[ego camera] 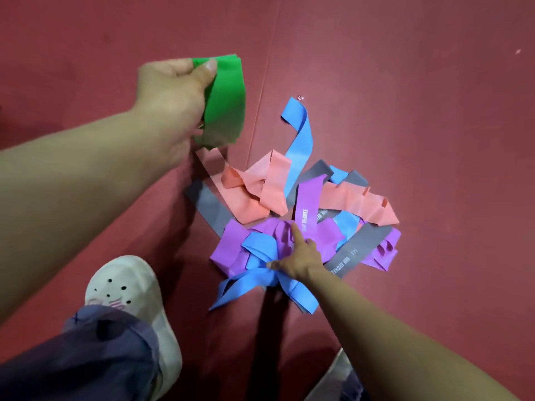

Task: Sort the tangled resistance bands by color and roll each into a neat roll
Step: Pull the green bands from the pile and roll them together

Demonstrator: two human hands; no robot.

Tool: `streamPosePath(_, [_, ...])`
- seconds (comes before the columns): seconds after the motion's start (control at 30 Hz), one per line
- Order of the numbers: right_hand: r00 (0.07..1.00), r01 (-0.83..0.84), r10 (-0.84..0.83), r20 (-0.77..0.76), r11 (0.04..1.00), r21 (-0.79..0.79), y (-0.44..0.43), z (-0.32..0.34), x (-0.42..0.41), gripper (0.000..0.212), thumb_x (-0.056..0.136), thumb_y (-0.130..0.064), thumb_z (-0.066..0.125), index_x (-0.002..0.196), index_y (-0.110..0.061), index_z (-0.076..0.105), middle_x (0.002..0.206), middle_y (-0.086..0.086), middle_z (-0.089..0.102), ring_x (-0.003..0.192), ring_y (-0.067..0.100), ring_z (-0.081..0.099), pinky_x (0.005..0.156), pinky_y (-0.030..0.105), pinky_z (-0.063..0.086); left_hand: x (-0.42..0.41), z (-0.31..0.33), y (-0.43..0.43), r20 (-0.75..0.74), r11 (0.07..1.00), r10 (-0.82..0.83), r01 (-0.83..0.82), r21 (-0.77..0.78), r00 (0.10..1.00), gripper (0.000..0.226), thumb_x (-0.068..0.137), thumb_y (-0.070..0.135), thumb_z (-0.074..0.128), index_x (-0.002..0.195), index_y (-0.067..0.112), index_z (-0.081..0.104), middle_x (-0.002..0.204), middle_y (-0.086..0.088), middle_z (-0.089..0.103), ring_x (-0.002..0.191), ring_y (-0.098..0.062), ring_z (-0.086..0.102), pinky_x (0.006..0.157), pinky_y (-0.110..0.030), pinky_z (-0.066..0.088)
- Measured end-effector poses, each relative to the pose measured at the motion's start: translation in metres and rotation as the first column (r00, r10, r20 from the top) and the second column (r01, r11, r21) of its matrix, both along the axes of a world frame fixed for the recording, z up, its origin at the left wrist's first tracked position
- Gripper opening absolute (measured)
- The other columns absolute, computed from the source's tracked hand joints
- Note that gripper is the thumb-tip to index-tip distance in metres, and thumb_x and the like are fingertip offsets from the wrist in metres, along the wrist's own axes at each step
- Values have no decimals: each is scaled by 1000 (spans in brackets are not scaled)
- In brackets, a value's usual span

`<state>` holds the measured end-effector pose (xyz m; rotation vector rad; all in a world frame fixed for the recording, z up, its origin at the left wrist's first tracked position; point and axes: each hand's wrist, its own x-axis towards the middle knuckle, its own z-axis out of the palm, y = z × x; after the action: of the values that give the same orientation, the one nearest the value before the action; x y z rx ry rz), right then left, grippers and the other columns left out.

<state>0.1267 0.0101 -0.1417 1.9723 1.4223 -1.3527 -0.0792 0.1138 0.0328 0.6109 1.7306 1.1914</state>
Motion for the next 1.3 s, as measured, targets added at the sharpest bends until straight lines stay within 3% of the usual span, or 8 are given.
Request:
streamPosePath(0.17, [998, -55, 54, 16, 988, 141, -24, -15, -12, 76, 81, -21, 66, 146, -31, 28, 130, 12, 51, 116, 32, 54, 93, 36, 44, 12, -3, -6, 31, 1000, -24, 24, 8, 999, 16, 97, 15, 55, 86, 17, 66, 79, 0, 66, 71, -12, 62, 67, -24, 55])
streamPosePath(0.33, [993, -116, 116, 12, 977, 177, -10, -5, -16, 21, 82, -11, 54, 97, -4, 69, 100, 16, 69, 97, 31, 64, 78, 33, 50, 23, -7, -11, -32, 994, -105, 105, 6, 994, 17, 97, 14, 54, 86, 14, 66, 81, -3, 65, 75, -15, 59, 70, -27, 50])
streamPosePath(0.57, [820, 234, -153, -552, 969, 80, 70, 78, 16, 30, 82, 3, 59, 60, -17, 65, 59, -4, 58, 59, 6, 48, 54, 14, 43, 29, 0, -8, -52, 995, -93, 94, 29, 994, 18, 97, 14, 55, 83, 16, 66, 85, -6, 65, 79, -17, 58, 71, -29, 50])
streamPosePath(0.8, [608, 32, -125, -784, 990, -134, 104, 163, 15, 15, 75, -9, 69, 66, -21, 71, 71, -1, 57, 66, 9, 49, 66, 20, 45, 33, 20, -8, -60, 994, -47, 52, 95, 997, 15, 96, 17, 56, 85, 18, 67, 94, -9, 63, 83, -17, 54, 84, -41, 53])
streamPosePath(0.93, [685, -31, -96, -723, 987, -160, 96, 155, 21, 16, 85, -5, 65, 87, -19, 72, 86, 0, 70, 78, 8, 64, 73, 20, 53, 31, 20, -10, -77, 994, -39, 47, 99, 996, 17, 96, 16, 56, 82, 19, 65, 94, -7, 60, 84, -15, 51, 84, -39, 52])
streamPosePath(1.03, [823, 132, -135, -551, 990, -44, 90, 121, 35, 31, 85, -6, 67, 112, -20, 66, 99, 0, 70, 90, 10, 61, 78, 23, 49, 30, 14, -9, -83, 994, -53, 60, 89, 995, 22, 96, 17, 56, 76, 19, 64, 91, -8, 60, 81, -16, 51, 75, -31, 47])
streamPosePath(1.13, [912, 359, -306, -272, 918, 171, 86, 75, 59, 59, 80, -8, 72, 134, -16, 51, 110, 6, 62, 94, 16, 53, 75, 23, 45, 29, 7, -6, -101, 994, -77, 85, 71, 992, 23, 96, 18, 56, 75, 19, 65, 89, -9, 61, 79, -17, 52, 73, -31, 47])
streamPosePath(1.3, [959, 279, -284, 3, 946, 162, 66, 10, 92, 93, 75, -20, 76, 149, -33, 22, 148, 16, 23, 125, 32, 45, 98, 36, 41, 32, -4, -2, -110, 994, -98, 103, 42, 989, 22, 96, 17, 56, 77, 20, 67, 90, -10, 65, 77, -17, 57, 71, -31, 51])
